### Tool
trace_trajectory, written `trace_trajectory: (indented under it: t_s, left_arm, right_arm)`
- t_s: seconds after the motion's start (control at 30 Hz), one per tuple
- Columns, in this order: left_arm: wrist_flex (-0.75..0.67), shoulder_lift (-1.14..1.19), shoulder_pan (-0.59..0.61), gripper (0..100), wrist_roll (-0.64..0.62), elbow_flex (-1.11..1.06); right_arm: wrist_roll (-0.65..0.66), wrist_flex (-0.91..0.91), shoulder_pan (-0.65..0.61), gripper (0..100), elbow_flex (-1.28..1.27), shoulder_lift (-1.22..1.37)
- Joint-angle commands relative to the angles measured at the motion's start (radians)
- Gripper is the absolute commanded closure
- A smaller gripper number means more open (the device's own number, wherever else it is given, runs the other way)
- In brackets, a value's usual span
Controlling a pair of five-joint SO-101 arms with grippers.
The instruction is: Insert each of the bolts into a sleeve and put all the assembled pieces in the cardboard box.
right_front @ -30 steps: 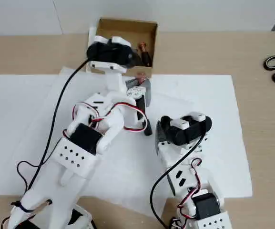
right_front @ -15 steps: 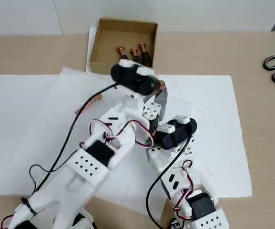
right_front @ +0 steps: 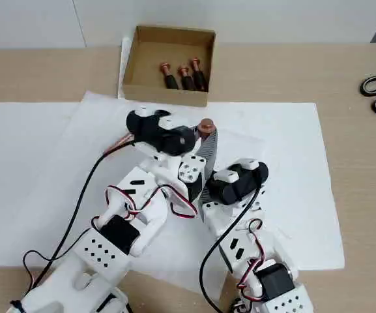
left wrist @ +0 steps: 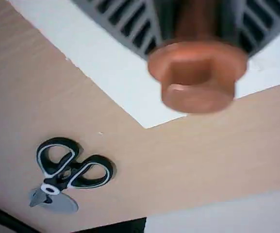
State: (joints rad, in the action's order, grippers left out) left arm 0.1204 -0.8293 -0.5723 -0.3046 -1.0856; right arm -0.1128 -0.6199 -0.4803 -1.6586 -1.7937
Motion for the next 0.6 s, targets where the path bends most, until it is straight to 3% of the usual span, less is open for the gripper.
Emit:
trace_trajectory:
  t_s: [0.0, 0.57]
  left_arm:
    - [-0.029, -0.037, -0.002, 100, -0.071, 0.004]
    - [-0.031, -0.037, -0.002, 100, -0.071, -0.008]
  right_arm:
    - [-0.011, 0.025, -0.004, 99.5, 0.009, -0.018]
    - [-0.012, 0.022, -0.059, 99.5, 0.040, -0.018]
